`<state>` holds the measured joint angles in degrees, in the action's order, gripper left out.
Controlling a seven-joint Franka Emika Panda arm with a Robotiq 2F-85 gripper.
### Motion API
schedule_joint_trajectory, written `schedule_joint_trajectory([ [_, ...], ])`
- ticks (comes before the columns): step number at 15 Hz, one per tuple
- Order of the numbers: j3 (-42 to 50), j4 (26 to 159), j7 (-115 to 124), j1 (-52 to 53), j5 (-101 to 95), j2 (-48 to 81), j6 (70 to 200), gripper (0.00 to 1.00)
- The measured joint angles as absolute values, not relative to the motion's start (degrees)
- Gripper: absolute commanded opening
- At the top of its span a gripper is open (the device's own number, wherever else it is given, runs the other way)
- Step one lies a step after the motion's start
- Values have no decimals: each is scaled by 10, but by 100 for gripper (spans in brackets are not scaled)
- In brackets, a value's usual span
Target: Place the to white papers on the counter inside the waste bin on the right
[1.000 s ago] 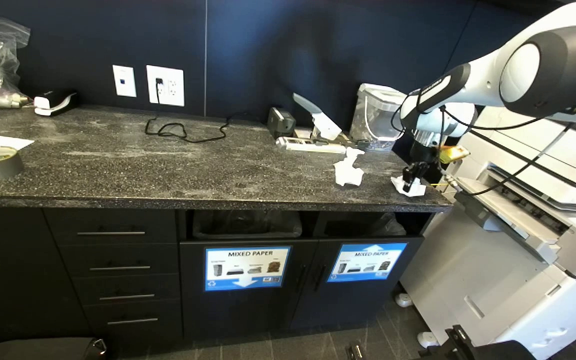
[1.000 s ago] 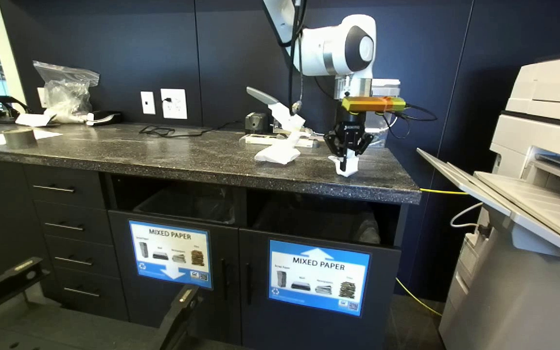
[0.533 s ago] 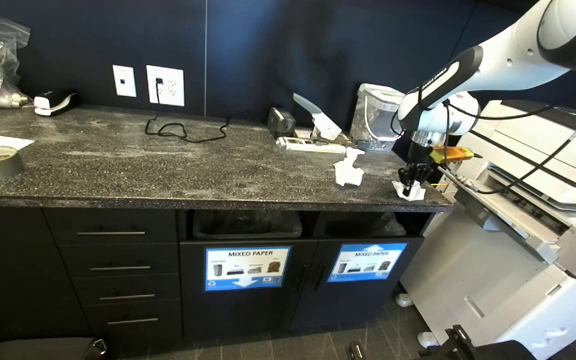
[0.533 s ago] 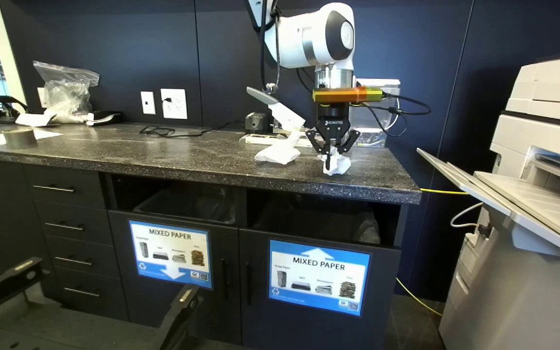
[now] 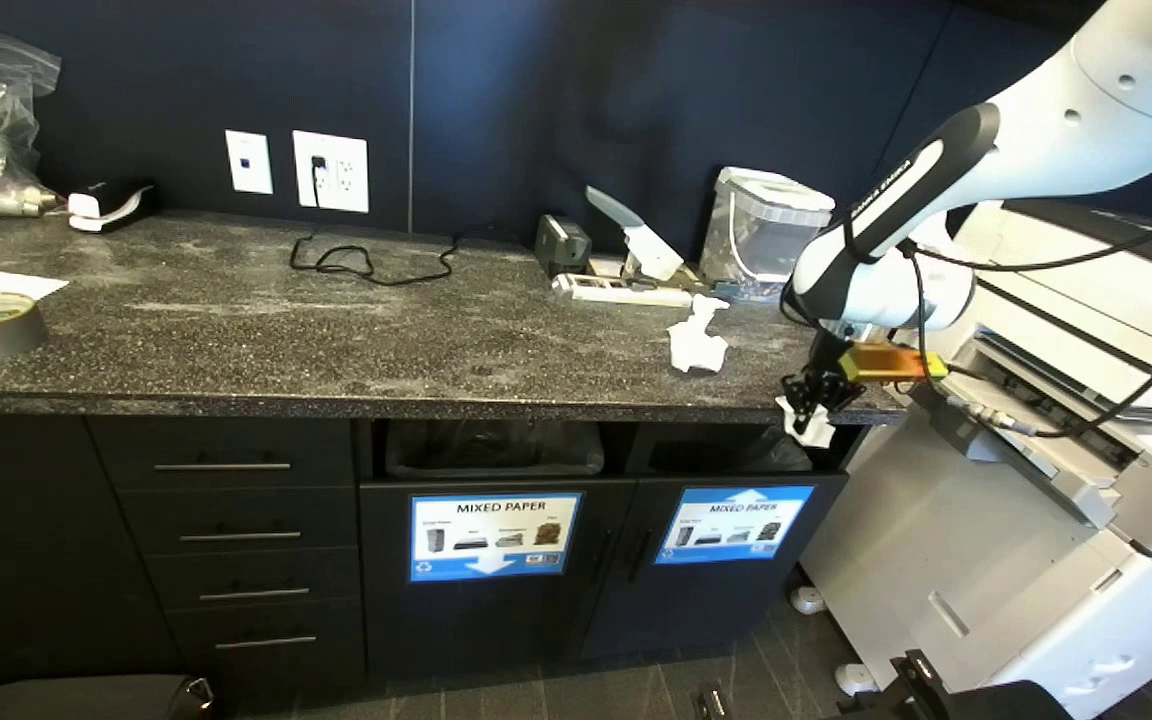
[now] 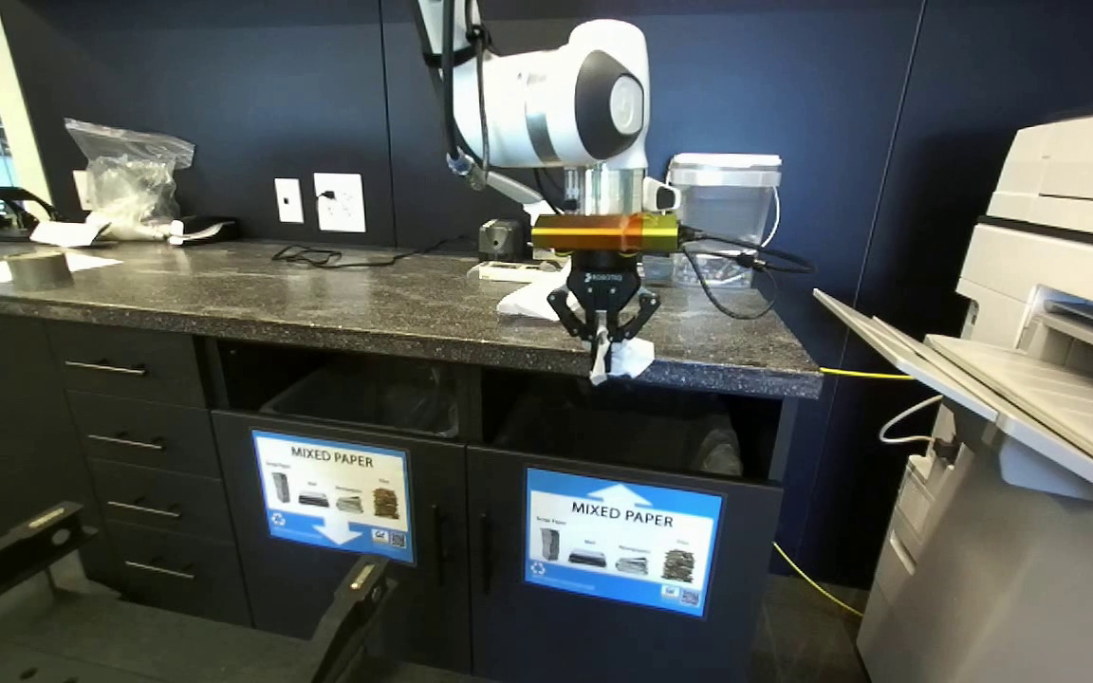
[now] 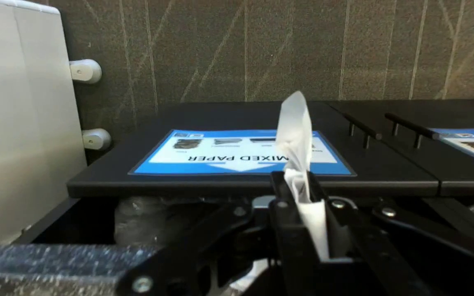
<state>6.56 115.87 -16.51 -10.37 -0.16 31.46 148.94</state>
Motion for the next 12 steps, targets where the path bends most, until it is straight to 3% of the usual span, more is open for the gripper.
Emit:
schedule_joint_trajectory([
  [6,37,1336,-133,-108,13,282,1690,13],
  [12,-9,1379,-100,-125,18,318,1836,13],
])
